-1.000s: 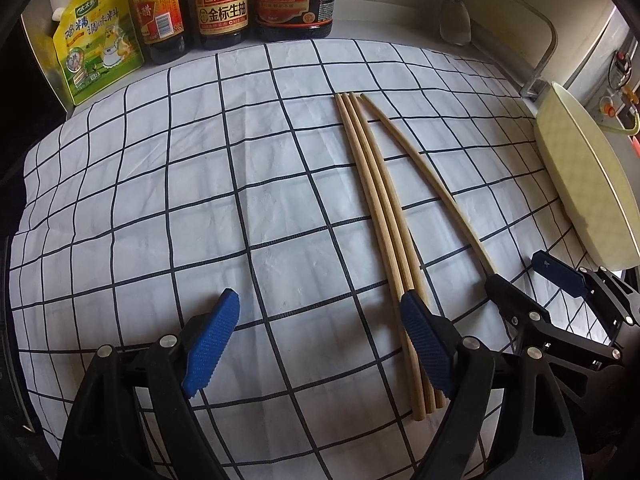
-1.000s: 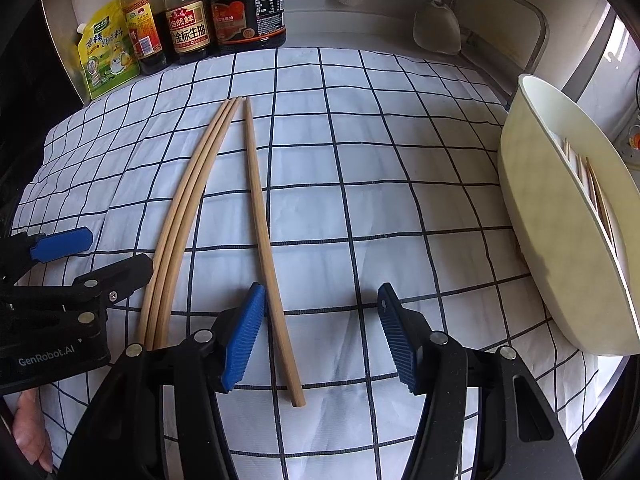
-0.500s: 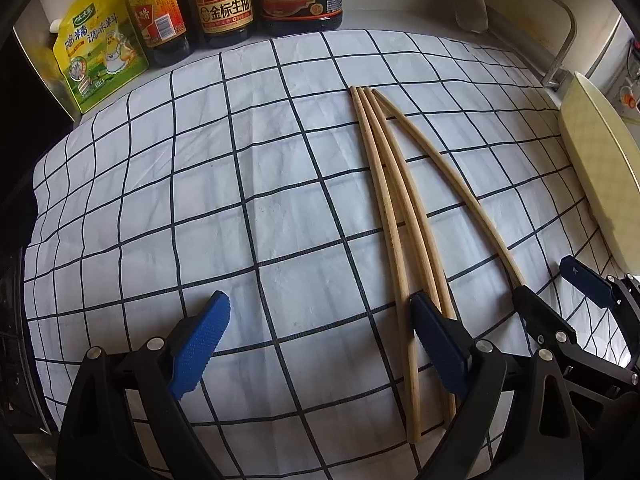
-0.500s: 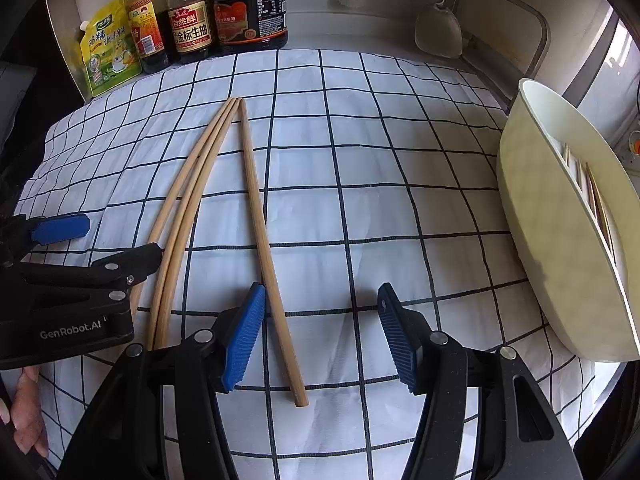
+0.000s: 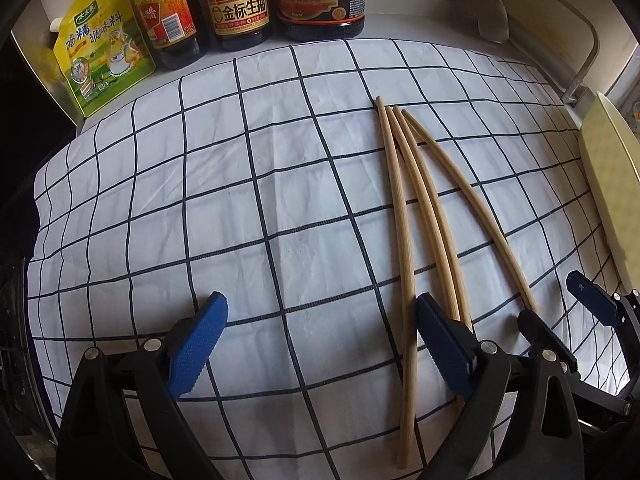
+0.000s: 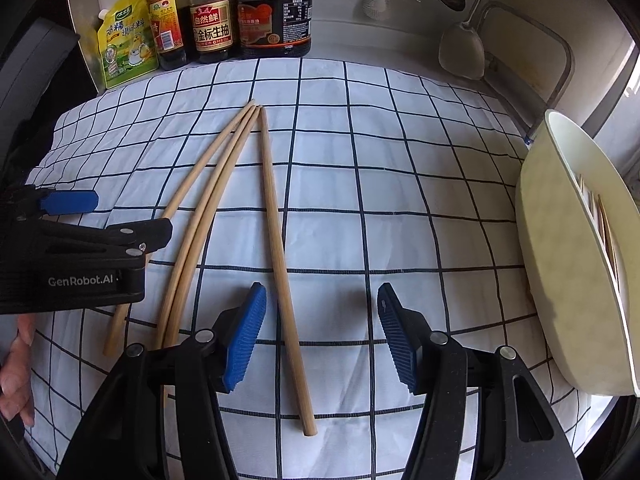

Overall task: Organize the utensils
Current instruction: 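Close the right gripper on its chopstick while the left gripper closes on another, then carry the chopstick in the right gripper over the basin while the left gripper carries its own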

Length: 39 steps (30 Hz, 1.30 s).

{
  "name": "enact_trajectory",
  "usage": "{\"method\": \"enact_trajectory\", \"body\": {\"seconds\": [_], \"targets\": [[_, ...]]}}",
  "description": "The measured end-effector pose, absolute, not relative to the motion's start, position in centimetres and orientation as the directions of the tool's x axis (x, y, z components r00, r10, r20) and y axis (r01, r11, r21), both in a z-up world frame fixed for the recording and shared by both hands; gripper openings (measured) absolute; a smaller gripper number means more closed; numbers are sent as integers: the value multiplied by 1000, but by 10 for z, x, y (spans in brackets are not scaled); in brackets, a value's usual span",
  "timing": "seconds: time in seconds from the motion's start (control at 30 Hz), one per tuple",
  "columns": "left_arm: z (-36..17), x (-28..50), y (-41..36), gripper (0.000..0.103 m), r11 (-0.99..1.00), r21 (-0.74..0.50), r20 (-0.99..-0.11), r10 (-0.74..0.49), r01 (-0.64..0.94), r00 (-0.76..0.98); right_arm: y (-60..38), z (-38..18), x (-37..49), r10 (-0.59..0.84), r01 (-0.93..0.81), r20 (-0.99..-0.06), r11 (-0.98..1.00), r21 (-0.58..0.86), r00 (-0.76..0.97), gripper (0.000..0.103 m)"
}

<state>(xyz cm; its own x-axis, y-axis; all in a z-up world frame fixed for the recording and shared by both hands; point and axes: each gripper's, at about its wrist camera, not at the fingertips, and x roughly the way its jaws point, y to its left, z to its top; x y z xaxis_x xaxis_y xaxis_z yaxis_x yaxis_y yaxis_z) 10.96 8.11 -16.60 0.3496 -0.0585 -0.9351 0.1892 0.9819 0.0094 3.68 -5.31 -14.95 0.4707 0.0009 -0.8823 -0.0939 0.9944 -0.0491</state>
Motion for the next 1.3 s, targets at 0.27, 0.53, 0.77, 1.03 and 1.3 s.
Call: {"method": "enact_trajectory", "body": {"seconds": [0.27, 0.53, 0.77, 1.03, 1.3], "targets": [[-166, 127, 73, 85, 976, 3, -931, -77, 218, 356, -46, -151, 45, 71, -150, -883, 989, 1, 464, 36], [-154, 130, 73, 8, 972, -41, -924, -126, 233, 360, -51, -149, 52, 119, -152, -899, 987, 59, 422, 7], [-153, 104, 84, 7, 969, -86, -930, -161, 229, 331, -66, -142, 45, 193, -77, -894, 981, 177, 405, 6], [-116, 64, 82, 7, 966, -92, -921, -174, 240, 348, -75, -99, 19, 250, -110, -864, 968, 224, 438, 6], [-59, 48, 33, 7, 948, -102, -881, -227, 302, 415, -119, -46, 1, 262, -106, -824, 965, 242, 503, 6]]}}
